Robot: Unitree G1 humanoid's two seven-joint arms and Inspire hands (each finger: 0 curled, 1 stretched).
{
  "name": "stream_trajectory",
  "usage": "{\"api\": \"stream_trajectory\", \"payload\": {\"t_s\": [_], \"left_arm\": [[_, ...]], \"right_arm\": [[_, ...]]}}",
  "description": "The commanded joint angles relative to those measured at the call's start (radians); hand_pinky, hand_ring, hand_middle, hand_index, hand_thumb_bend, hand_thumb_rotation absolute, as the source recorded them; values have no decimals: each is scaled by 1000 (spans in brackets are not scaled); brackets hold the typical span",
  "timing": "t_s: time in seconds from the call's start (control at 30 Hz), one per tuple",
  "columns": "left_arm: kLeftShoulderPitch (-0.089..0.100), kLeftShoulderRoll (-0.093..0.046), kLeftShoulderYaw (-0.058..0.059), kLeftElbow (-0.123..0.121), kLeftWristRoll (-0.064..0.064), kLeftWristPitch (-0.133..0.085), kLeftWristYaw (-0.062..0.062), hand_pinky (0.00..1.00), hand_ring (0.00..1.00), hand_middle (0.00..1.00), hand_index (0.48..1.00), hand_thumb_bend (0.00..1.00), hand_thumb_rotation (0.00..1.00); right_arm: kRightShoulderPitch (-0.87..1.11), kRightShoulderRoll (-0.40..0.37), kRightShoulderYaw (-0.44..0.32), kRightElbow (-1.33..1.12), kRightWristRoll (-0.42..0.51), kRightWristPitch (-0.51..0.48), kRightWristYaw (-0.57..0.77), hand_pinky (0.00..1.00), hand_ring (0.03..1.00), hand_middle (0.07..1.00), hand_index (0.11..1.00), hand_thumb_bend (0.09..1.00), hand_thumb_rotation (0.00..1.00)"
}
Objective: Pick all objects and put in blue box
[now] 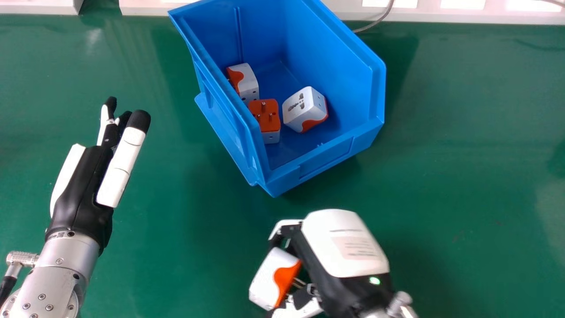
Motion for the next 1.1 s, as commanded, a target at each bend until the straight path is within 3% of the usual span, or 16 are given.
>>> {"api": "stream_trajectory", "payload": {"t_s": [0.0,0.17,0.4,0.63,1.07], "left_arm": [[-6,9,9,-8,-13,-12,-4,1000,1000,1000,1000,822,1000],[-10,10,14,0,-14,-10,-7,1000,1000,1000,1000,818,1000],[-8,9,10,0,-12,-19,-3,1000,1000,1000,1000,824,1000],[-11,6,9,16,-15,-31,-4,1000,1000,1000,1000,831,1000],[-5,8,8,7,-10,-20,1,1000,1000,1000,1000,808,1000]], "right_arm": [[44,5,-29,-90,0,0,-21,154,225,318,476,489,145],[108,15,-86,-222,-27,25,3,215,294,370,479,488,147],[71,21,-167,-301,-47,-4,-4,132,188,254,470,489,146],[-96,29,-244,-285,-41,-65,-17,43,86,136,469,490,142],[-450,56,-303,-78,44,-132,10,25,66,113,470,491,138]]}}
